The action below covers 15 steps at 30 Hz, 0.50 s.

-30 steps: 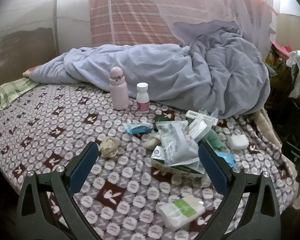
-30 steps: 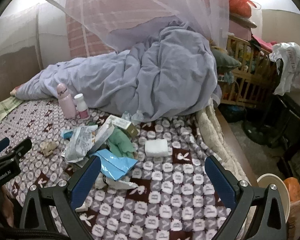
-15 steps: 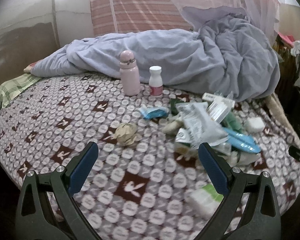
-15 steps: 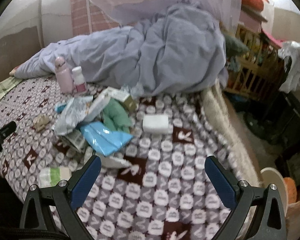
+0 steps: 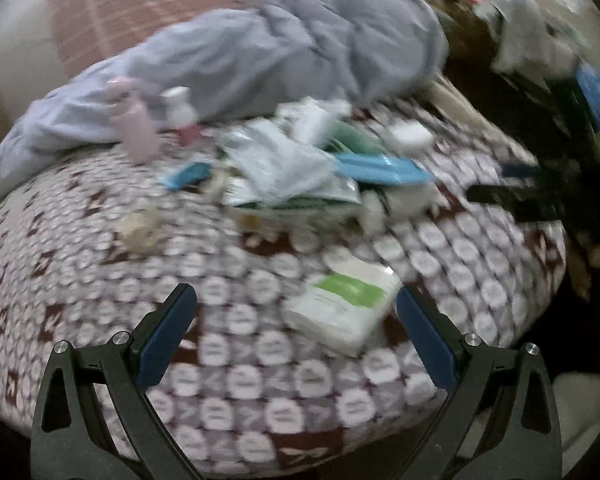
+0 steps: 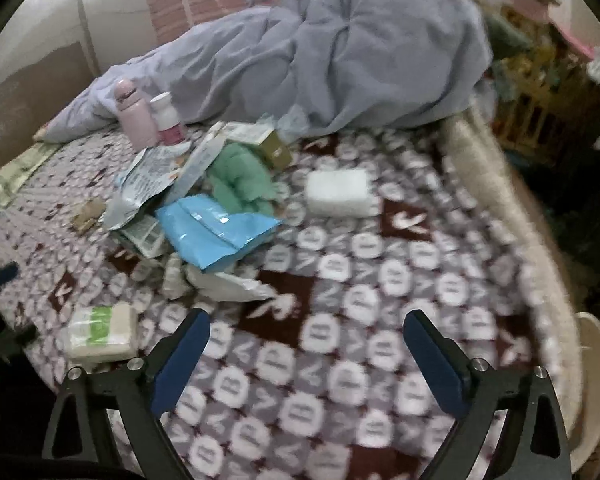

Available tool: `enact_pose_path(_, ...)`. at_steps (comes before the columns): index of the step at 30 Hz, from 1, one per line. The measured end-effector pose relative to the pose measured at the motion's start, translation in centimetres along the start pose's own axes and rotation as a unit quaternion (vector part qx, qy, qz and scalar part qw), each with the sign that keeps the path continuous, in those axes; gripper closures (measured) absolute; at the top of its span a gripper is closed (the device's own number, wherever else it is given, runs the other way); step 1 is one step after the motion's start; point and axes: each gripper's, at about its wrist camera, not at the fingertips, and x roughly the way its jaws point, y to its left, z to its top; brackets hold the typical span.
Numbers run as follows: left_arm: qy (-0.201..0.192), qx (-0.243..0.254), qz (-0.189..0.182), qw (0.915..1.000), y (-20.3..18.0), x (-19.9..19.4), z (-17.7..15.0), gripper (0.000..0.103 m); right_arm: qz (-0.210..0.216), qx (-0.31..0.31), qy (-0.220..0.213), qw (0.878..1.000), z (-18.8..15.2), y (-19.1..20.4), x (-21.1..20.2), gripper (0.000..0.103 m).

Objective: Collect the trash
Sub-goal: 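Grasp the green-labelled wipes pack with the left tool while the right tool grasps the white plastic bag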

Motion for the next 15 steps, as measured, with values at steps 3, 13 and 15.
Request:
enact_pose_path(3, 0.022, 0.037, -0.005, 0.9991, -1.5, 1.8, -0.2, 0.003, 0.030, -0.021, 0.015, 0.999, 0.4, 1.1, 1.7, 0.014)
enact_pose_path(13, 0.071, 0.037, -0.058, 0.9951, -1.6, 5.2, 0.1, 0.043, 0.091, -0.065, 0.044, 0.993, 1.9, 4.2, 6.4, 0.055)
enact_pose_path(15, 0.076, 0.036, -0.060, 0.9947, -1.6, 5.5, -0.1, 0.049, 0.109, -0.064, 0.052, 0.991, 1.6, 4.4, 6.8, 0.069)
